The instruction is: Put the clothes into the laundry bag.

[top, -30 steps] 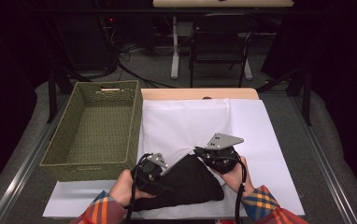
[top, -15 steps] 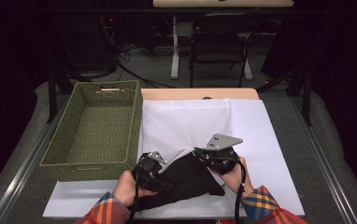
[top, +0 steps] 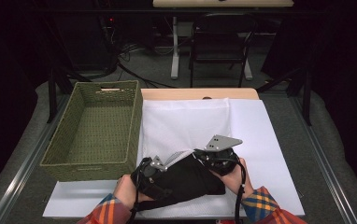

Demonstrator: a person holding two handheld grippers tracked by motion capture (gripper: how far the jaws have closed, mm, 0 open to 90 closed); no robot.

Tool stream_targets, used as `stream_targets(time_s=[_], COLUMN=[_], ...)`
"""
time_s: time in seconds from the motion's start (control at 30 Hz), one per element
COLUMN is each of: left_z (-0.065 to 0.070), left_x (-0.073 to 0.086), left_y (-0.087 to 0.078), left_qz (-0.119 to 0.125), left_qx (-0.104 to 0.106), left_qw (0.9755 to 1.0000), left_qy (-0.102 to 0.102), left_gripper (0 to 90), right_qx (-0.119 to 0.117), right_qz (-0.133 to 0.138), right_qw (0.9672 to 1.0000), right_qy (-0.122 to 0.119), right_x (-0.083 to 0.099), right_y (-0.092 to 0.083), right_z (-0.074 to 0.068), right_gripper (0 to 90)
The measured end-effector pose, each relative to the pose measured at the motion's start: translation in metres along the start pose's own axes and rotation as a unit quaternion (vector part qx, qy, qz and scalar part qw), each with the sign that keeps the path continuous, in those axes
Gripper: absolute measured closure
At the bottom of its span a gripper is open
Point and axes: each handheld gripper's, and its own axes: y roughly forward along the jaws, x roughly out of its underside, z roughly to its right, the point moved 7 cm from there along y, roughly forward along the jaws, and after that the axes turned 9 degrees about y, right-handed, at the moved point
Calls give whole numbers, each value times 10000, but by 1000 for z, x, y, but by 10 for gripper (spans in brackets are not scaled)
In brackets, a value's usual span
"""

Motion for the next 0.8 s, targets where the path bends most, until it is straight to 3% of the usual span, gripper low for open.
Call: stream_targets(time_s=[0.2, 0.47, 0.8], left_z=[6, 12, 12], left_x=[5, 10, 17], left_y=[-6, -5, 4], left_qz=[-65, -27, -113], left_qx=[-15, -16, -118], left_qw=[9997, 9996, 9987], left_qy=[216, 276, 474], left_gripper=[179, 115, 145], right_qx=[4, 4, 16], right_qz=[-13, -36, -59], right_qw=[10000, 10000, 10000], right_qy=[7, 32, 58], right_x=[1, 3, 4], right_y=[0, 0, 0], right_z=[2, 3, 3], right_gripper=[886, 886, 886])
